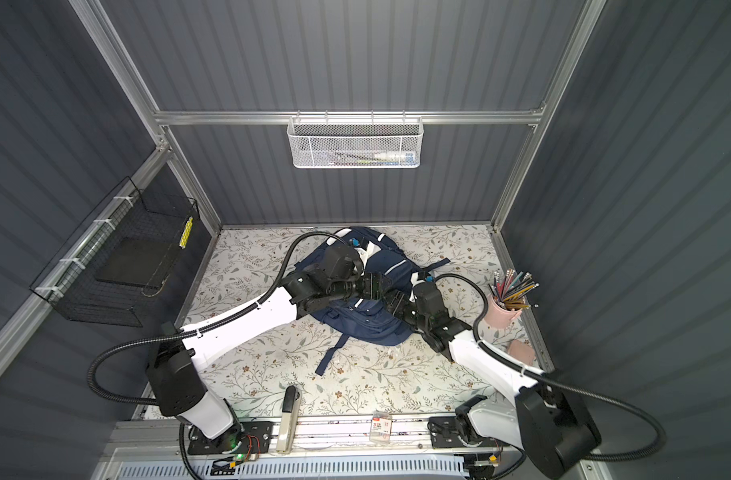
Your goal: Pack the student bag
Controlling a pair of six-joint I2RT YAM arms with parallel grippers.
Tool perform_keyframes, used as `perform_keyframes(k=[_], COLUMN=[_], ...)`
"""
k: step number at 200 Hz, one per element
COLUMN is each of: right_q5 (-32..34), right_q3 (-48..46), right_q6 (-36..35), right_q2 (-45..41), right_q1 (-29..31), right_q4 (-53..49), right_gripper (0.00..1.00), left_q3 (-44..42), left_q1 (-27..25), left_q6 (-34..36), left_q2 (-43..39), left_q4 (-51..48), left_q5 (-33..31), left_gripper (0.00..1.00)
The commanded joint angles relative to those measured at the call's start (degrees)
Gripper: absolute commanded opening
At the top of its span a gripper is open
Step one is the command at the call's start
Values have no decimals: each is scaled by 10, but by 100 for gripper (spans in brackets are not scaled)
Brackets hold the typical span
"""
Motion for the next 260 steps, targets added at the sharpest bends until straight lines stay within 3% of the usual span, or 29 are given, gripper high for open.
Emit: perform_keyframes(k=[1, 14, 23, 45, 62, 86, 133, 150, 164, 199, 219, 248, 252, 260], right_q5=[41, 69, 91, 163, 86, 25, 57, 63, 64, 65, 69, 82, 84, 86], right_q3=[-39, -44, -46, -56, -60, -18, 14, 15, 15, 1, -2, 10, 11, 13], right_q6=[-22, -39, -57, -5, -47, -37, -31, -29, -27, -15, -10, -13, -13, -10], right_q2=[-88, -146, -181, -249, -264, -206, -150, -140, -130, -118, -110, -97, -94, -88], right_q1=[2, 3, 3, 0, -11, -5, 59, 71, 78, 92, 100, 118, 122, 128], right_q4=[-117, -159, -182, -236, -200, -215, -193, -186, -184, -165, -151, -153, -150, -143], right_gripper=[76, 85, 99, 99, 99, 99, 98, 98, 98, 97, 97, 97, 96, 96], left_q3=[-41, -91, -133, -220, -259, -313, -327, -348, -338, -317, -312, -305, -303, -295], left_q1=[11, 37, 66, 135, 163, 191, 198, 198, 196, 140, 132, 126, 124, 121], left_q6=[-8, -39, -77, -138, -157, -205, -293, -321, -305, -232, -246, -259, -259, -259], left_q2=[-48, -78, -103, -144, -151, -129, -23, -6, -3, -31, 8, 25, 23, 19], left_q4=[15, 54, 83, 139, 161, 258, 394, 451, 416, 276, 302, 324, 324, 320], left_q5=[2, 28, 46, 85, 94, 130, 210, 205, 195, 71, 98, 109, 107, 107], left_gripper=[98, 100, 100, 100, 94, 79, 63, 55, 51, 60, 49, 5, 0, 0])
